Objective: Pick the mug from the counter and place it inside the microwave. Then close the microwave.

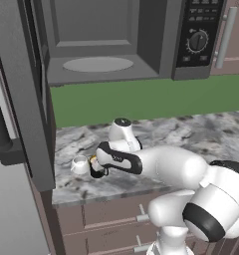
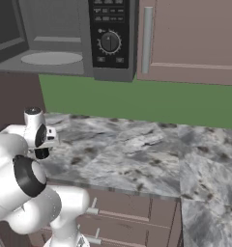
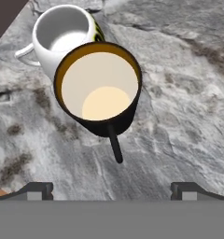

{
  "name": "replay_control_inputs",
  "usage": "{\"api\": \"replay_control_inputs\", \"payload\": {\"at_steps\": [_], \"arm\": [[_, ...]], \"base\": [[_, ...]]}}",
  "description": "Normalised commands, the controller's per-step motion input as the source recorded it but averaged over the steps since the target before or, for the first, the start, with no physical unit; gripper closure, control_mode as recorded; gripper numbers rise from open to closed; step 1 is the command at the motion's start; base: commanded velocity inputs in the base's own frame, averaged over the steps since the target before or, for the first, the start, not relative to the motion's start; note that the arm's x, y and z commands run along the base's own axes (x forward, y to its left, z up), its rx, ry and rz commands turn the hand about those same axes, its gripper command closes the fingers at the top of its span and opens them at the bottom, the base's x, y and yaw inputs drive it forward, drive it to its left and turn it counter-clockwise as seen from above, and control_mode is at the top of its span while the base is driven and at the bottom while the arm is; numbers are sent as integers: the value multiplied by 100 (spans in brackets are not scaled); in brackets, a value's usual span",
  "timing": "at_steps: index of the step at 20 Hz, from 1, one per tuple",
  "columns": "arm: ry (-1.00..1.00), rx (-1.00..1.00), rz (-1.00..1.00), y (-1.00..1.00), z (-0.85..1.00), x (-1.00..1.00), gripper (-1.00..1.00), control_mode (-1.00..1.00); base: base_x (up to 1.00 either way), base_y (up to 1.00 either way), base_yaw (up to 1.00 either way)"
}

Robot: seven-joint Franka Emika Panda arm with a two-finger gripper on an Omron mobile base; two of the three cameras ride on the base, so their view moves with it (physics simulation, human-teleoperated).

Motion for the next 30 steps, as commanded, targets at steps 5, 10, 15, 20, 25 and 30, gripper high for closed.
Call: {"api": "replay_control_inputs", "payload": {"at_steps": [5, 10, 15, 20, 25, 30], "arm": [[0, 0, 0, 2, 0, 3, -100, -100], [0, 0, 0, 0, -2, 0, -100, -100], [0, 0, 0, 0, -10, 8, -100, -100], [0, 0, 0, 0, -19, 25, -100, -100], [0, 0, 0, 0, -6, 16, -100, -100], [0, 0, 0, 13, 0, 1, -100, -100]], "base": [[0, 0, 0], [0, 0, 0], [0, 0, 0], [0, 0, 0], [0, 0, 0], [0, 0, 0]]}}
